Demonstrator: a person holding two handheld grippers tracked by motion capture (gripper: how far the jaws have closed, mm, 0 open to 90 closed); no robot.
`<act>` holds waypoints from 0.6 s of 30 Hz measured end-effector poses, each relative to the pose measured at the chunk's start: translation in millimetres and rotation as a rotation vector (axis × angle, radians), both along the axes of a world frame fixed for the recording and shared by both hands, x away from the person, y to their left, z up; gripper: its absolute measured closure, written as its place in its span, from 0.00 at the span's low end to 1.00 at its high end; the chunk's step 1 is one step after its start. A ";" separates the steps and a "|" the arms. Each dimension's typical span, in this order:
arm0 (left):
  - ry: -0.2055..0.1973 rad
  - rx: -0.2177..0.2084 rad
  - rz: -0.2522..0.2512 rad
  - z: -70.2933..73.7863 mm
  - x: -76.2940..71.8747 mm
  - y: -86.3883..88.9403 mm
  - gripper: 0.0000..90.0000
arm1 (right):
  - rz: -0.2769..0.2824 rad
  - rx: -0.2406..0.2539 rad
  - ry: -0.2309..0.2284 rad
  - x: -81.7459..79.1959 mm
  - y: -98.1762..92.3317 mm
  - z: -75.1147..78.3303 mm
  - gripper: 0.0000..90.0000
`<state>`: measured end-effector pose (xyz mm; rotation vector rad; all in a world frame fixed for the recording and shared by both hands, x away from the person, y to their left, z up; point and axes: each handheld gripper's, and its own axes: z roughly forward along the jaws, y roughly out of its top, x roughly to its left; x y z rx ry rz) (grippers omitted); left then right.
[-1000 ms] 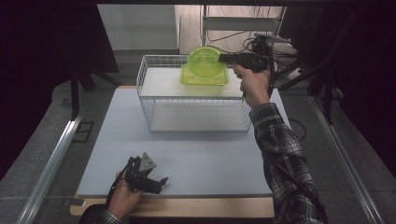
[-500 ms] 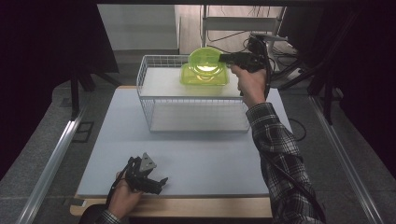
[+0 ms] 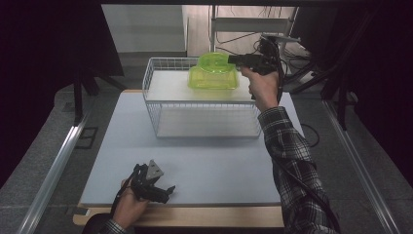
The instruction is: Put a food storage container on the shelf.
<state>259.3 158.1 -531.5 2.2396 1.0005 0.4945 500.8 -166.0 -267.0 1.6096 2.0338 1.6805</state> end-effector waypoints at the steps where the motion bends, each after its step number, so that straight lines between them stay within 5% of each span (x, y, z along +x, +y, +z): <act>1: 0.000 0.001 0.000 0.1 -0.1 -0.1 0.01 | 0.008 -0.004 -0.007 -1.2 -0.6 1.5 0.57; 18: 0.001 0.009 -0.002 -0.8 0.0 -1.6 0.01 | 0.112 -0.071 -0.058 -20.4 -13.3 -2.6 0.33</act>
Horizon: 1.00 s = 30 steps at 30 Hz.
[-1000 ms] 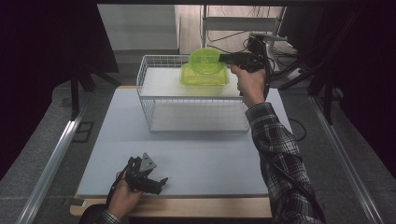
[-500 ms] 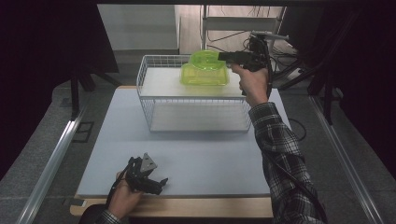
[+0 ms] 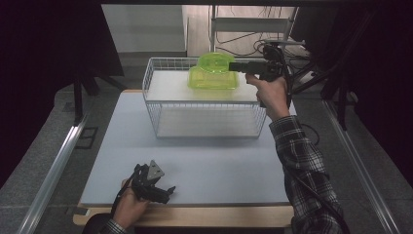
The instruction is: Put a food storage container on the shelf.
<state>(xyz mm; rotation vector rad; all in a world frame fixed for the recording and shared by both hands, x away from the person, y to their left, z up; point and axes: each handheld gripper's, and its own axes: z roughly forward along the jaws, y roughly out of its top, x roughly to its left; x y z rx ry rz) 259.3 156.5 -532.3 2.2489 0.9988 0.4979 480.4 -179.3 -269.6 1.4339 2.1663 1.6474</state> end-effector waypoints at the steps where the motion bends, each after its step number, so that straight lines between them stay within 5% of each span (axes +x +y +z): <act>1: 0.000 0.001 0.000 0.0 0.0 0.0 0.01 | 0.003 0.000 -0.001 -1.2 -0.4 -0.3 0.32; 18: 0.002 -0.015 0.002 0.3 0.1 1.2 0.00 | 0.082 -0.072 -0.054 -22.6 -4.2 -16.9 0.18; 30: 0.003 -0.007 -0.003 -0.1 0.4 0.7 0.00 | 0.128 -0.144 -0.051 -33.8 -6.2 -33.5 0.09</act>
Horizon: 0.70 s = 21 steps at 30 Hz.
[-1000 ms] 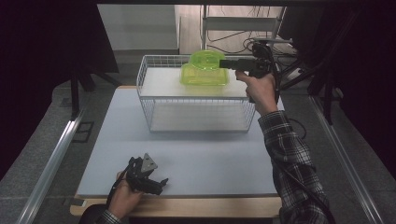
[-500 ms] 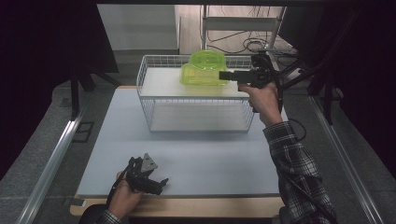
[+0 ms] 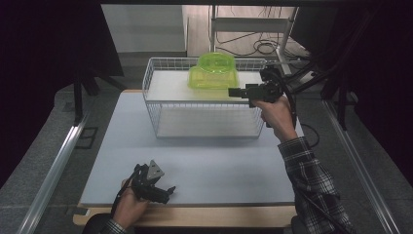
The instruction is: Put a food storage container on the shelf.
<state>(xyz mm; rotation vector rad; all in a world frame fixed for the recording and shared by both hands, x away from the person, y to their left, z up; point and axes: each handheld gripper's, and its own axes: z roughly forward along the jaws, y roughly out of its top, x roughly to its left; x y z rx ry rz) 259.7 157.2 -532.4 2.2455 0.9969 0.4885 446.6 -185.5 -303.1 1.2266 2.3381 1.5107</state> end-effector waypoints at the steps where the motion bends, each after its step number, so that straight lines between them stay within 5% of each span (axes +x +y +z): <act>1: 0.000 0.000 0.000 0.0 0.0 0.0 0.00 | 0.003 -0.005 -0.001 -1.0 -0.2 -1.2 0.09; 21: -0.002 -0.003 0.004 0.1 -0.1 0.2 0.00 | 0.014 -0.097 -0.064 -23.4 -2.8 -29.1 0.03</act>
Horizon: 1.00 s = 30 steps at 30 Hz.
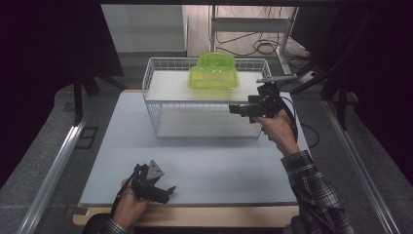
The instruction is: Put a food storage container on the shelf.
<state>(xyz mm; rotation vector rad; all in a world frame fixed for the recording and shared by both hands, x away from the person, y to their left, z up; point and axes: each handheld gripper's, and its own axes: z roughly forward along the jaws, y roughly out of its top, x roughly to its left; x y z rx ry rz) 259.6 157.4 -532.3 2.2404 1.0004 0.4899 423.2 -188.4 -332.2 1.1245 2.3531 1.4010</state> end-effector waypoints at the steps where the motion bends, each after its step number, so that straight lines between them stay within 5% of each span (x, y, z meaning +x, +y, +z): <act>1: -0.001 -0.004 0.002 -0.1 0.0 -0.2 0.00 | 0.000 -0.003 -0.001 -0.6 -0.2 -1.1 0.03; 22: 0.006 -0.004 0.001 -0.3 0.1 -0.1 0.00 | 0.004 -0.074 -0.038 -18.6 2.5 -32.5 0.00; 30: 0.006 -0.001 -0.003 -0.6 0.1 -0.2 0.00 | 0.001 -0.087 -0.007 -22.8 1.1 -51.8 0.00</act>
